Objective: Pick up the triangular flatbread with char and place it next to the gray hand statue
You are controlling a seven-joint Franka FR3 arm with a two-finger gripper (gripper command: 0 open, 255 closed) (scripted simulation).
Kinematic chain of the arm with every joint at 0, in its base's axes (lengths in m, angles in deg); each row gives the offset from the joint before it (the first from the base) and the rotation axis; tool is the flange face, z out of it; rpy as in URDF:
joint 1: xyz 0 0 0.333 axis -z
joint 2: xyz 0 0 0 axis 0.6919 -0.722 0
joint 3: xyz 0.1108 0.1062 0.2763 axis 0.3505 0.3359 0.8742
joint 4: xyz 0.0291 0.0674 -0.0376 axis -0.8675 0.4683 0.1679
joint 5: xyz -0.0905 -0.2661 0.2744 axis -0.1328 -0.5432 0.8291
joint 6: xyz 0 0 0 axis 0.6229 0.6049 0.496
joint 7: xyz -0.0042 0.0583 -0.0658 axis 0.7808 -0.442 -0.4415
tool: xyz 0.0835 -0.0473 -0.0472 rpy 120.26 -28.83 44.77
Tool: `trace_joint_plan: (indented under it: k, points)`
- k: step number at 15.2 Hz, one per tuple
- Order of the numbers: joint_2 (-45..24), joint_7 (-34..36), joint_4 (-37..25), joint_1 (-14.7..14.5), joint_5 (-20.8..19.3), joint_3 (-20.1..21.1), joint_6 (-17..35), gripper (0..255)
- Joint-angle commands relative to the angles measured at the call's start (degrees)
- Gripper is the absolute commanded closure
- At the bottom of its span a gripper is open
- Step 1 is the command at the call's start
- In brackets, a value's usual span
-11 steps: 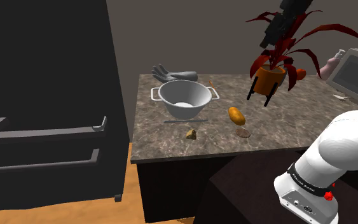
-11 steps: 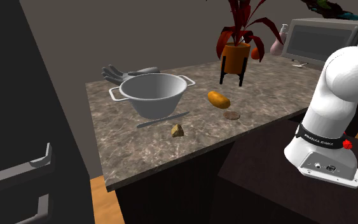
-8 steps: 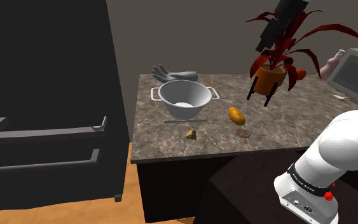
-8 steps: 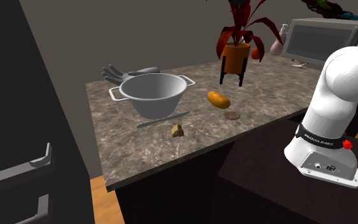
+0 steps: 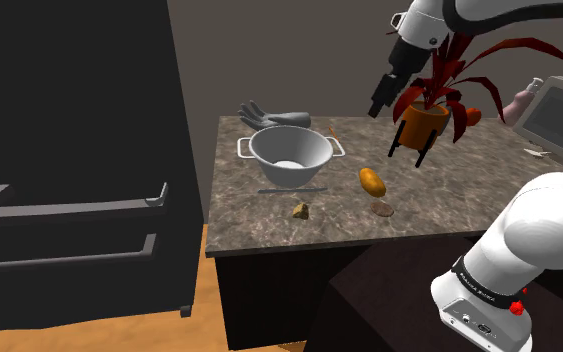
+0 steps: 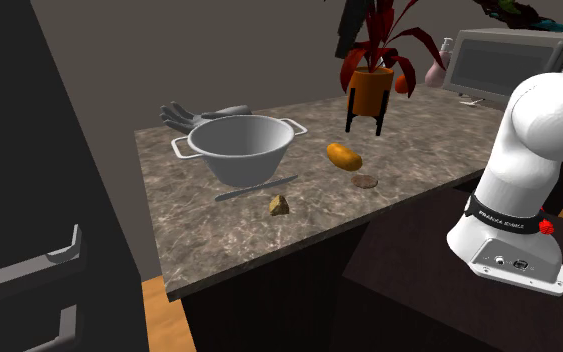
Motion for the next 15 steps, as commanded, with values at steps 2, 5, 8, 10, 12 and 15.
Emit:
trace_joint_plan:
  k: [2,5,8,10,12,15]
  points:
    - [-3.1,1.09,2.49,-0.98,-0.18,2.45,5.12,0]
    - [-6.74,2.18,4.61,-1.71,-0.68,4.79,10.27,0]
    - [-11.08,3.57,6.15,-2.23,-1.59,7.18,15.46,0]
    - [-14.33,4.71,6.85,-2.39,-2.51,8.84,18.91,0]
    - [-17.87,6.1,7.27,-2.35,-3.78,10.57,22.31,0]
    - [-23.68,8.82,7.36,-1.96,-6.63,13.21,27.21,0]
